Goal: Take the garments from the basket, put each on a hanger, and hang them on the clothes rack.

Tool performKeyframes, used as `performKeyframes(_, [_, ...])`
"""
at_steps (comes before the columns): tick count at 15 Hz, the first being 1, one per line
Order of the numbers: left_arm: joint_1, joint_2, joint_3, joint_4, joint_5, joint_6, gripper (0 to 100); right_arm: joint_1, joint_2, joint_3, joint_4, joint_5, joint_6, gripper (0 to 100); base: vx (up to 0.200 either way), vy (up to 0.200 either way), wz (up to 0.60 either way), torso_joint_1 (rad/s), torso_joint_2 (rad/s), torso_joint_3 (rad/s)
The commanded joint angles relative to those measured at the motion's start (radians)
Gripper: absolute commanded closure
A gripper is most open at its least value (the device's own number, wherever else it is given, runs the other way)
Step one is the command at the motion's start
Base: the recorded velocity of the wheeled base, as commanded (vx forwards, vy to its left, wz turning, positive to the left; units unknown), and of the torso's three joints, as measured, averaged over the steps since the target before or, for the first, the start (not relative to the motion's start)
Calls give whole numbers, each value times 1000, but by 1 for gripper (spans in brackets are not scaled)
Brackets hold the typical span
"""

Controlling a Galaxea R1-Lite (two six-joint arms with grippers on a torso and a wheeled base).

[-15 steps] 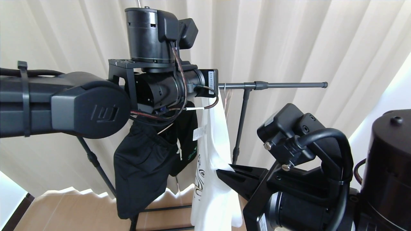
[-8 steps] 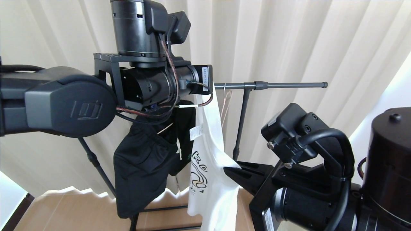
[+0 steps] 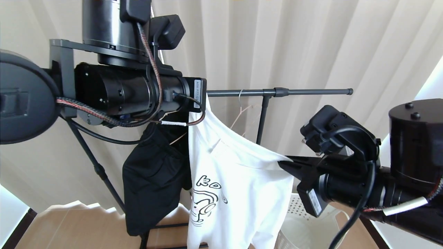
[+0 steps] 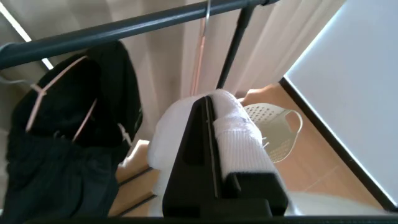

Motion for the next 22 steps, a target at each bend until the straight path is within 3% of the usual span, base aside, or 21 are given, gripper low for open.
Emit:
performKeyframes(1, [-3, -61, 40, 34, 17, -1, 100, -47, 57, -26, -31, -23, 2, 100, 0, 0, 0, 0, 0, 0])
performKeyframes(5, [-13, -110, 150, 83, 17, -1, 100, -74, 140, -52, -160, -72, 17, 100, 0, 0, 0, 0, 0, 0])
performKeyframes(11, [-128, -115, 328, 103, 14, -24, 100, -74, 302, -242, -192, -189, 227, 100, 0, 0, 0, 0, 0, 0])
performKeyframes(13, [-149, -109, 342, 101, 12, -34, 100, -74, 310, -257, -194, -190, 243, 100, 0, 0, 0, 0, 0, 0])
performKeyframes(14, [-232, -86, 353, 101, -6, -93, 100, -74, 336, -282, -263, -192, 281, 100, 0, 0, 0, 0, 0, 0])
performKeyframes(17, [-310, -25, 342, 92, -32, -181, 100, -73, 359, -279, -372, -193, 287, 100, 0, 0, 0, 0, 0, 0])
performKeyframes(20, [-349, 37, 296, 75, -59, -271, 100, -73, 362, -279, -389, -193, 296, 100, 0, 0, 0, 0, 0, 0])
performKeyframes(22, [-361, 77, 267, 9, -59, -342, 100, -73, 364, -274, -389, -193, 299, 100, 0, 0, 0, 0, 0, 0])
